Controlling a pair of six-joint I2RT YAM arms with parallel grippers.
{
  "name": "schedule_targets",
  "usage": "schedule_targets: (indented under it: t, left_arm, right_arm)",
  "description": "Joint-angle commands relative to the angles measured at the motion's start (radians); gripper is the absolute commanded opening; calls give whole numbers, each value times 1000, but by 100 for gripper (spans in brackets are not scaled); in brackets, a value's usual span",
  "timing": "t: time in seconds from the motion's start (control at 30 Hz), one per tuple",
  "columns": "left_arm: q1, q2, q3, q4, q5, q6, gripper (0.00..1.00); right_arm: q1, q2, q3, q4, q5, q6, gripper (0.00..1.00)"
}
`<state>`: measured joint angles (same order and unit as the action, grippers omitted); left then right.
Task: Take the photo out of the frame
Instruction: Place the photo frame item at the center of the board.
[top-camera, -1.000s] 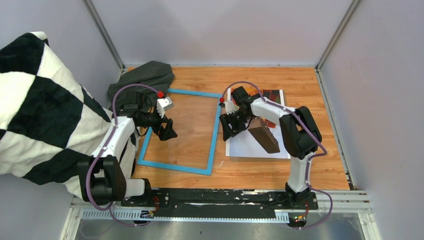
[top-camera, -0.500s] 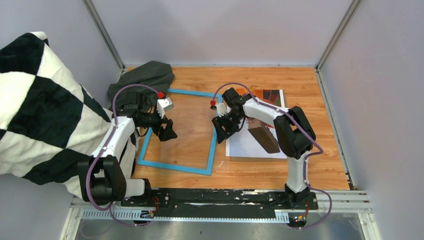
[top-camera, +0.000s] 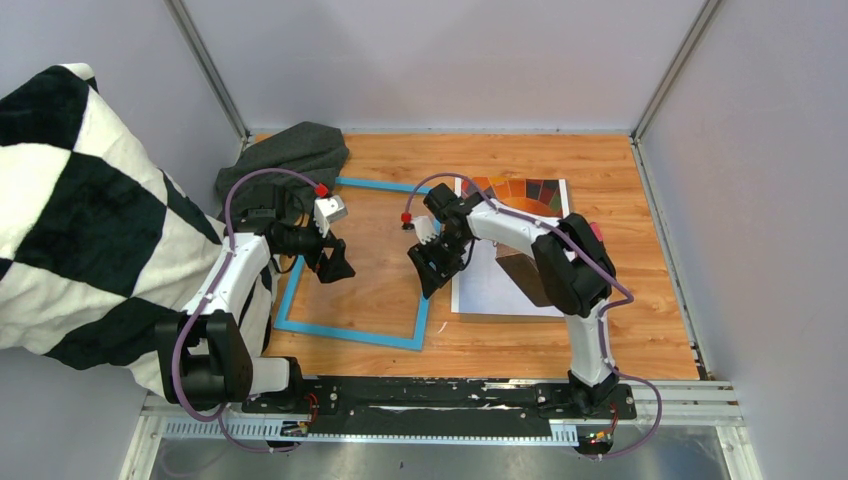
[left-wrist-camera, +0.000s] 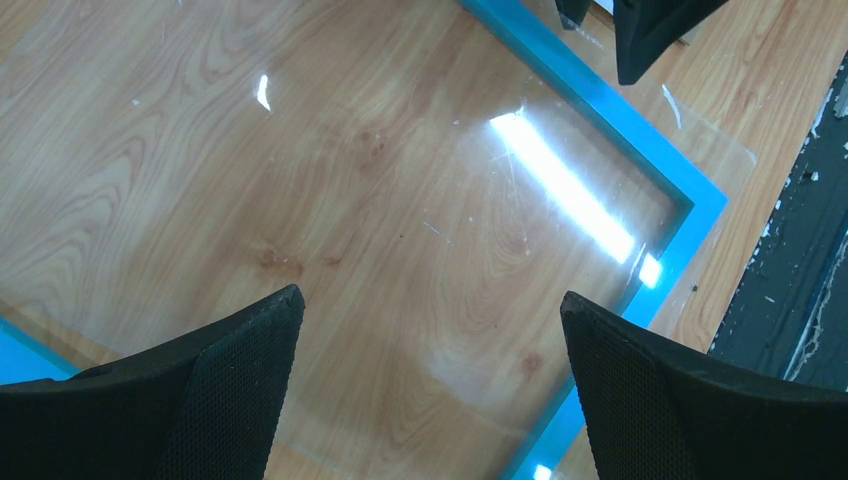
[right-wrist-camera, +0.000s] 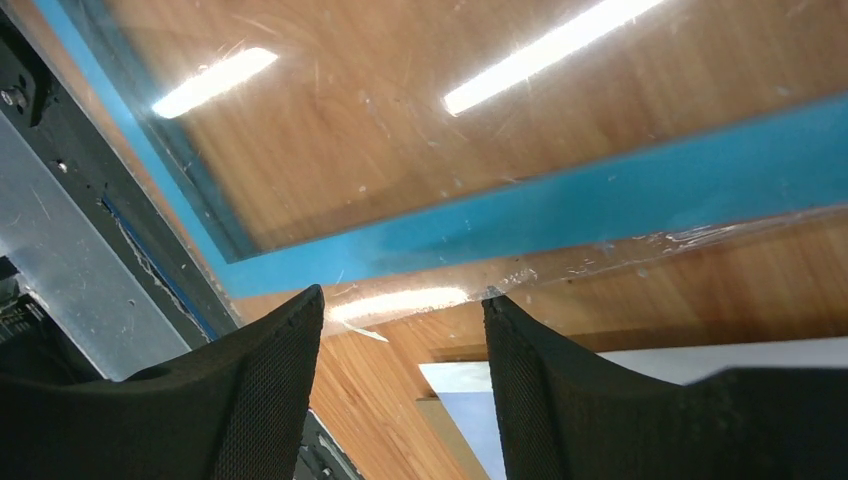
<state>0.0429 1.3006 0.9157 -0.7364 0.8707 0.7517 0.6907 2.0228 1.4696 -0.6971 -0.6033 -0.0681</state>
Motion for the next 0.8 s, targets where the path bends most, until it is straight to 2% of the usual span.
schedule_targets:
  t: [0.0, 0.23, 0.5, 0.77]
  left_arm:
    - [3, -1, -3, -10, 25, 18, 100]
    - [3, 1, -3, -9, 25, 18, 100]
    - [4, 11, 0, -11, 28, 16, 100]
    - [4, 14, 49, -10, 21, -30, 100]
  right_arm:
    - [43, 7, 39, -43, -17, -33, 62]
    - [35, -13, 49, -74, 52, -63, 64]
    - [-19, -133, 12, -89, 123, -129, 65]
    - [-155, -251, -68, -93, 119, -175, 65]
